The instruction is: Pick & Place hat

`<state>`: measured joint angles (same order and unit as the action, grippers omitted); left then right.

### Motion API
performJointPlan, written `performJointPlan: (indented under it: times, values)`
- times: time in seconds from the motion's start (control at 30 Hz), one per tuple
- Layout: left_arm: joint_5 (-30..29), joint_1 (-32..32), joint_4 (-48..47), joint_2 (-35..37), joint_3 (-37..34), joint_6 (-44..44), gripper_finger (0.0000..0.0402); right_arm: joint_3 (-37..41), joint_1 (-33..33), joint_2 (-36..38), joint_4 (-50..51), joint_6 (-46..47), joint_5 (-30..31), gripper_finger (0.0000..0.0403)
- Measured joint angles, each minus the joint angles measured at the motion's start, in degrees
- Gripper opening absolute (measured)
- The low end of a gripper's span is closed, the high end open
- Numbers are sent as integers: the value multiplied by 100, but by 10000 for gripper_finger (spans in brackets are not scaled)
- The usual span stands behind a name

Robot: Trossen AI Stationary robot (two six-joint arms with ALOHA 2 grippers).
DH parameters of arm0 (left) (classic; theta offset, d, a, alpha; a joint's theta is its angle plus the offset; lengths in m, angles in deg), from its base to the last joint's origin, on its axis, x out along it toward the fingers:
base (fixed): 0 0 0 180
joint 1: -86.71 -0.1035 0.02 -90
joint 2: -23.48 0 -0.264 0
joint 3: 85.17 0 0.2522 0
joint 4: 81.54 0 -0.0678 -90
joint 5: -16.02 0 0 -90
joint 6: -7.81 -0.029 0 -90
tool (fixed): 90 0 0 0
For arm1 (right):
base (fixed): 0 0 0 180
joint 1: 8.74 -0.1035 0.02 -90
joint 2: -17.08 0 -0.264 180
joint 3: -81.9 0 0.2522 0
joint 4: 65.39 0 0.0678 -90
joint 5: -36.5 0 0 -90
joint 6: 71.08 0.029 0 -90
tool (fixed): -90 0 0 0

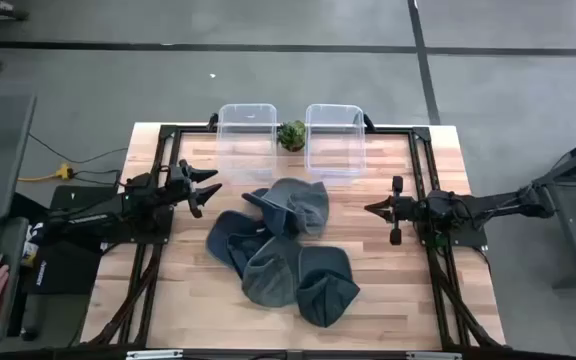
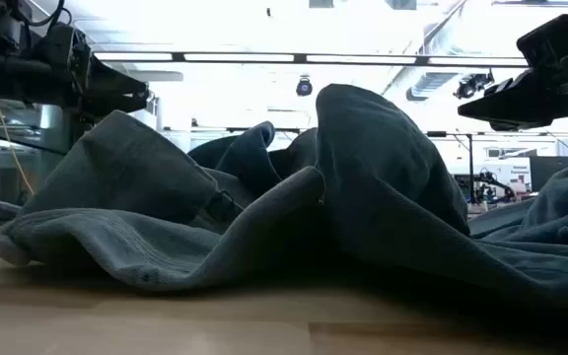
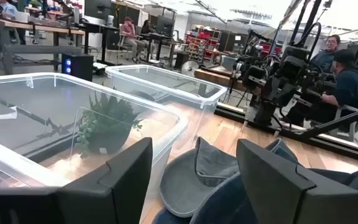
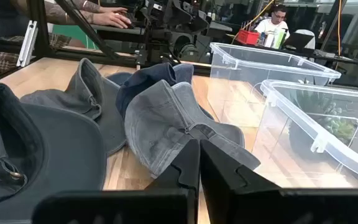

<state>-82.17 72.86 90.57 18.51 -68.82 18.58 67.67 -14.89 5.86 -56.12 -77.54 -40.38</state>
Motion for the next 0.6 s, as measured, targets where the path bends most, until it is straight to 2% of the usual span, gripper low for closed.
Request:
performJointPlan:
  times: [0.6]
  values:
    - [0, -2, 0, 0, 0, 0, 232, 0, 1, 0, 0, 0, 0, 7]
